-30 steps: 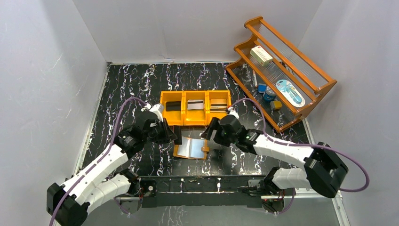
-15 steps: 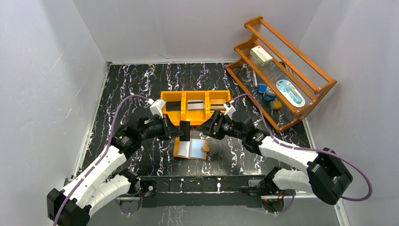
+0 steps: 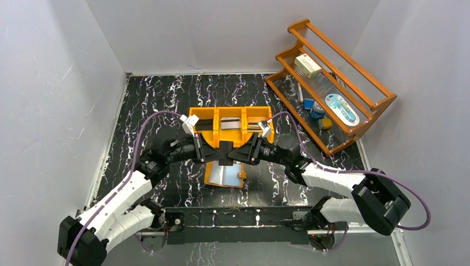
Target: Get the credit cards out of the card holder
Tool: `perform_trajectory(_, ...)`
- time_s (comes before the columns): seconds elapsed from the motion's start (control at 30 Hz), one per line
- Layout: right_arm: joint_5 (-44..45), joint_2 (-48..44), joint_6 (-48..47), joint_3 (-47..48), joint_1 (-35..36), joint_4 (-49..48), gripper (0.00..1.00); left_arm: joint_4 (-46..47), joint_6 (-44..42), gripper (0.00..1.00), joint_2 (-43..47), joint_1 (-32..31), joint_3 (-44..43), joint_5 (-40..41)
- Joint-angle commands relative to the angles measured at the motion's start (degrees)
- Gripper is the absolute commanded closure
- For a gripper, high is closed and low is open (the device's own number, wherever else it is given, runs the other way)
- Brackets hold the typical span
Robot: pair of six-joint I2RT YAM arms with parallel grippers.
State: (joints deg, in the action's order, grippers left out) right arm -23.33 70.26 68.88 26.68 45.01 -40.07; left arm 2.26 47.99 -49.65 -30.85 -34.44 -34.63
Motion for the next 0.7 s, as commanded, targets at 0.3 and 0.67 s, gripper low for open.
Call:
perform_trajectory(0.3,-5.91,4.33,6.73,-3.73,-1.0,-24.02,0.66,6.48,2.34,1.0,-2.04,0.31,1.59,-8.68)
perform_trajectory(0.67,-8.12,4.06,6.31,-3.52,-2.39,-26.19,0.79,4.67,2.21,1.0,-1.43,0.27,2.33,-6.23)
